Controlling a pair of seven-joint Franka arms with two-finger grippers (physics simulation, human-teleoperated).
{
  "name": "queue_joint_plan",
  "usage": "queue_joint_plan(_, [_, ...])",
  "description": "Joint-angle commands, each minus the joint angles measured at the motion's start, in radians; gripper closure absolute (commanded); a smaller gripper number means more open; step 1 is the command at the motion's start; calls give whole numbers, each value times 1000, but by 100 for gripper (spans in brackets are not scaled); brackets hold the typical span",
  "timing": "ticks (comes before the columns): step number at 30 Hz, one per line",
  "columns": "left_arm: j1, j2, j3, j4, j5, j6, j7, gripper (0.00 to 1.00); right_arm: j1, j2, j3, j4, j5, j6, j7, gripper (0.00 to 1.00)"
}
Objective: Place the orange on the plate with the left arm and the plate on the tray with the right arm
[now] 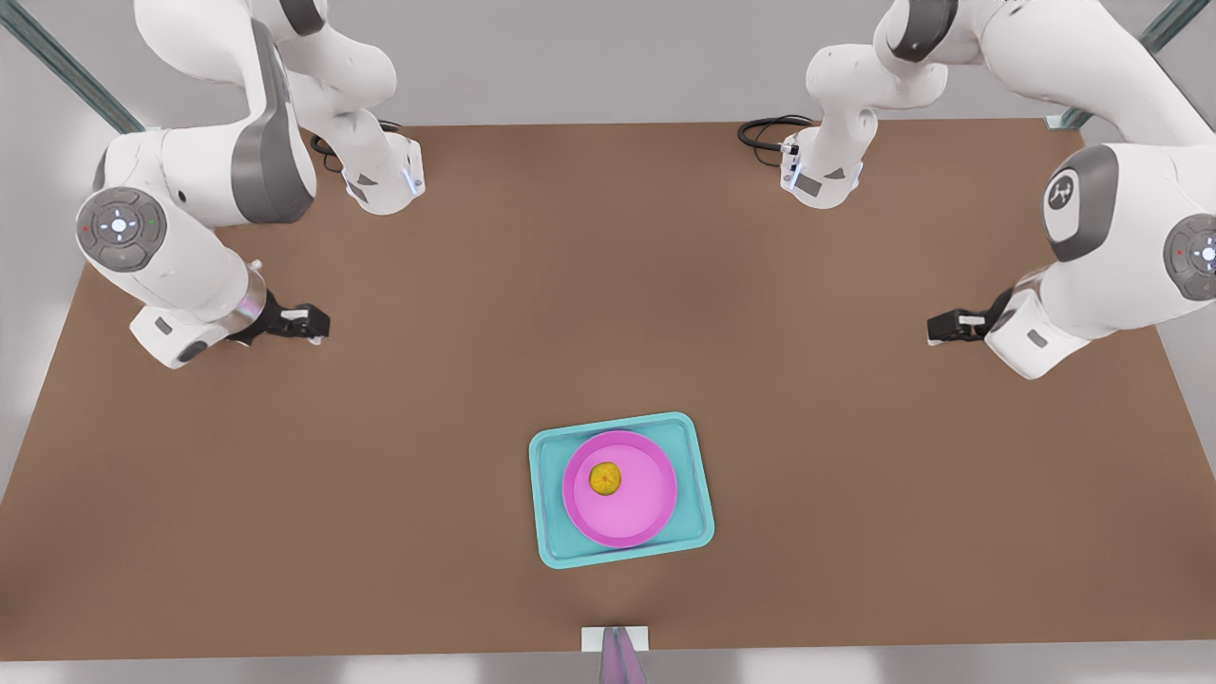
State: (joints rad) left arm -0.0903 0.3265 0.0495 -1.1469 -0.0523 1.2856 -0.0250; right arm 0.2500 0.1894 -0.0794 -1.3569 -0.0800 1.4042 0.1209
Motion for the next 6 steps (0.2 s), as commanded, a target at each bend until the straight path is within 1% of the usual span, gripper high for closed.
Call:
queue_joint_plan(1, [0,3,0,6,3,-63,-24,0,-12,-27,9,-44,-52,-27,-92,0])
queue_joint_plan(6, [0,3,0,0,9,-66,-27,0,-12,-25,9,-44,-52,-28,-93,0])
